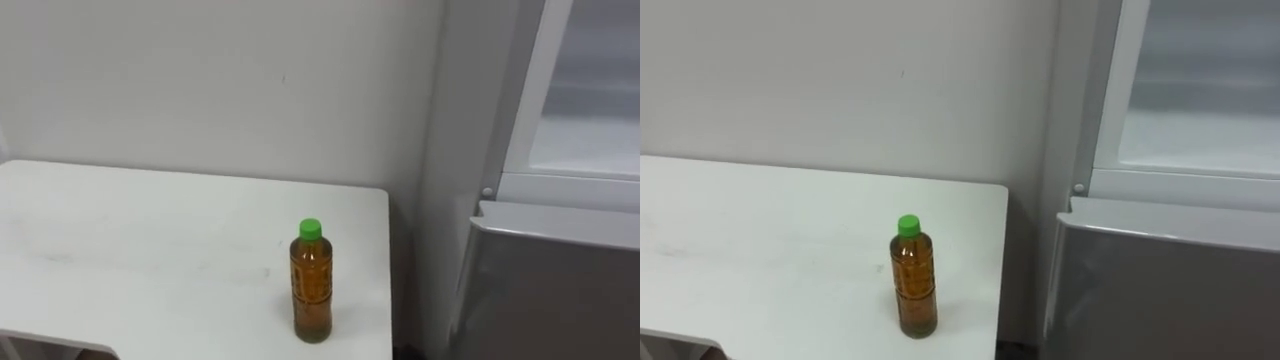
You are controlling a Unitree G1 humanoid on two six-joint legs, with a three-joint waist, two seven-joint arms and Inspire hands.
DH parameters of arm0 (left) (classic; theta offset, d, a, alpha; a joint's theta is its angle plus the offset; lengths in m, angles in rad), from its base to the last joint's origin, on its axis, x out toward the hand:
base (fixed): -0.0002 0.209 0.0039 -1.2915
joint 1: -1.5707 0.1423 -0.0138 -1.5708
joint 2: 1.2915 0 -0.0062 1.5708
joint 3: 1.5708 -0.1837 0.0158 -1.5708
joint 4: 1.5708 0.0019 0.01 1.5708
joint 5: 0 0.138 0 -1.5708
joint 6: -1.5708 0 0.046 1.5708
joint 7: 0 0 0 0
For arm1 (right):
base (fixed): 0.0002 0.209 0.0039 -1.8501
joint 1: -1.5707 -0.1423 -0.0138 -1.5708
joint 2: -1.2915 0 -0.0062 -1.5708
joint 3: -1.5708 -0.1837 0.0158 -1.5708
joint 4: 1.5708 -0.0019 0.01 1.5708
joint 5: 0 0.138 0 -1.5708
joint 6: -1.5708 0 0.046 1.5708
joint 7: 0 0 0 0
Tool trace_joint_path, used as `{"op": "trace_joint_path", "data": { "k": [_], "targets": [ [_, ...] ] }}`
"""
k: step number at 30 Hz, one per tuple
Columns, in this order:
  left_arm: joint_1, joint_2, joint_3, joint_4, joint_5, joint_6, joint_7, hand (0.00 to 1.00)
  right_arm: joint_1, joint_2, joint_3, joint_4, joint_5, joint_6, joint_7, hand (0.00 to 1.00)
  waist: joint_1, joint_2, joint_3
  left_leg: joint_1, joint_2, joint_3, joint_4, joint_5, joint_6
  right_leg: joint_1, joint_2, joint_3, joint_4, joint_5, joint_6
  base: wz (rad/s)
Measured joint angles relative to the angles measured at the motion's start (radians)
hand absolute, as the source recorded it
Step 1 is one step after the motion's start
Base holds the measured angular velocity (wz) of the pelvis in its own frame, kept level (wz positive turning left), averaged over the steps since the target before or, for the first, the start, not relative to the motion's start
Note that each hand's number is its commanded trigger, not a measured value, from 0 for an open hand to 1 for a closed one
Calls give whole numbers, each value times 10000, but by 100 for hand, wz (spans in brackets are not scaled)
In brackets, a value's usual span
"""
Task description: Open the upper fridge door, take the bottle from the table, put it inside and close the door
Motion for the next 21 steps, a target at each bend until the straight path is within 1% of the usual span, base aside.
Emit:
{"op": "trace_joint_path", "data": {
  "k": [5, 6, 10, 14, 15, 16, 18, 21],
  "targets": [
    [-33, 52, -9, -3, 8, 16, 0, 0, -123, -173, 6, -91, 2, 2, -75, 0, 130, 2, 2, 4, 18, -2, -19, 12, 19, -12, -10, -4, 101, 0, 0, 0],
    [-35, 89, -19, 10, 1, 20, 0, 0, -264, -172, 19, -102, 4, 2, -63, 0, 130, -38, -23, 4, 18, -2, -17, 14, 22, -12, -11, -9, 107, 0, 0, 0],
    [29, 230, -69, -67, -22, 61, 0, 0, -830, -223, 18, -186, 88, 6, 11, 0, 164, -102, -47, 2, 14, -14, -17, 23, 33, -11, -19, -35, 109, 0, -1, 0],
    [93, 384, -79, -166, -20, 65, -1, 0, -1239, -292, 20, -821, 620, 6, 97, 0, 223, -211, -71, -10, 8, -17, 13, 26, 33, -40, -20, -38, 107, 0, -1, 0],
    [100, 417, -76, -167, -20, 70, -1, 0, -1333, -321, 20, -859, 718, 5, 145, 0, 229, -265, -97, -12, 6, -18, 13, 27, 33, -57, -21, -39, 107, 0, 0, 0],
    [99, 429, -62, -168, -20, 74, -1, 0, -1376, -339, 20, -860, 722, 4, 145, 0, 239, -278, -105, 1, 4, -18, 12, 27, 33, -70, -23, -38, 107, 0, 0, 0],
    [97, 442, -42, -218, -25, 107, -1, 0, -1453, -451, 2, -859, 761, 6, 143, 0, 314, -327, -90, 6, -8, -17, -1, 29, 35, -136, -34, -32, 108, 0, 0, 0],
    [70, 442, -43, -267, -31, 203, -1, 0, -1460, -475, -5, -858, 759, 18, 140, 0, 414, -350, -78, -1, -11, -19, -19, 29, 35, -136, -36, -25, 108, 0, 0, 0]
  ]
}}
